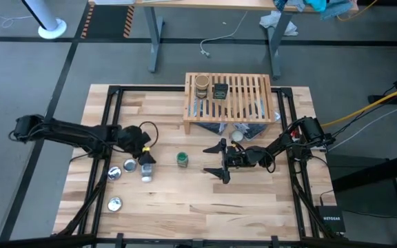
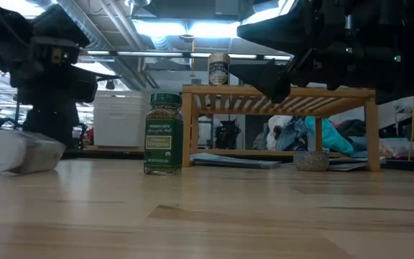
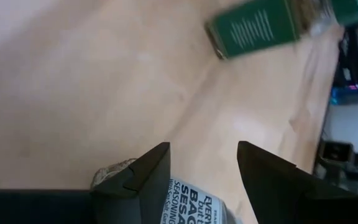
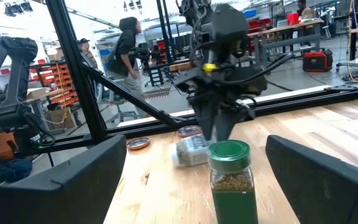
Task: Shelf spices
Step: Move the white seasoning bottle to the middle left of the table
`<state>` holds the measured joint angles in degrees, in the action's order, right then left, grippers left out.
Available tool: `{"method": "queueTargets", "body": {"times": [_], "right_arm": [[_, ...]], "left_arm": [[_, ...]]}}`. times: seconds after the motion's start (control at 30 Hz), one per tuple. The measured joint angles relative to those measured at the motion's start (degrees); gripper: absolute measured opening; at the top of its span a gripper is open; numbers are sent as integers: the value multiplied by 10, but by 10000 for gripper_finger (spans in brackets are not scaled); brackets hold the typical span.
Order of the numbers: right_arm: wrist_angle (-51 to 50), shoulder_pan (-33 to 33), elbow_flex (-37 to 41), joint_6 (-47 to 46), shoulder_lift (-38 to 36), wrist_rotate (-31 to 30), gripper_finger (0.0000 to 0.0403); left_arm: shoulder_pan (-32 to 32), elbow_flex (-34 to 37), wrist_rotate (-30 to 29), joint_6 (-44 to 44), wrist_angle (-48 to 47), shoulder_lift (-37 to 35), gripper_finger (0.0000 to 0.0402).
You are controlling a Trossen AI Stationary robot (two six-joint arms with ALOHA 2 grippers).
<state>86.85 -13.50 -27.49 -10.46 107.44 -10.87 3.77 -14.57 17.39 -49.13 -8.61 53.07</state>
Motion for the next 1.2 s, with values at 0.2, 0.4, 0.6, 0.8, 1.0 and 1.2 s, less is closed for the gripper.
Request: {"method": "queueTargets", "body": {"times": [0.2,0.4,0.6,0.8,1.0,1.2], "right_arm": [[0,0,0,0,0,0,390],[0,0,0,0,0,0,390],[1,0,0,0,0,0,390],[3,0,0,0,0,0,390],[32,0,0,5,0,60,390],[9,0,-19,49,-13,120,390]], "left_arm": [[-57,1,-30,-27,50,1,182],[-76,1,-85,11,108,0,182],[-75,0,-99,18,189,-1,182],[-65,-1,-97,60,190,-1,169],[-32,-1,-88,126,190,-30,114],[-5,-48,-37,209,102,-122,52]]}}
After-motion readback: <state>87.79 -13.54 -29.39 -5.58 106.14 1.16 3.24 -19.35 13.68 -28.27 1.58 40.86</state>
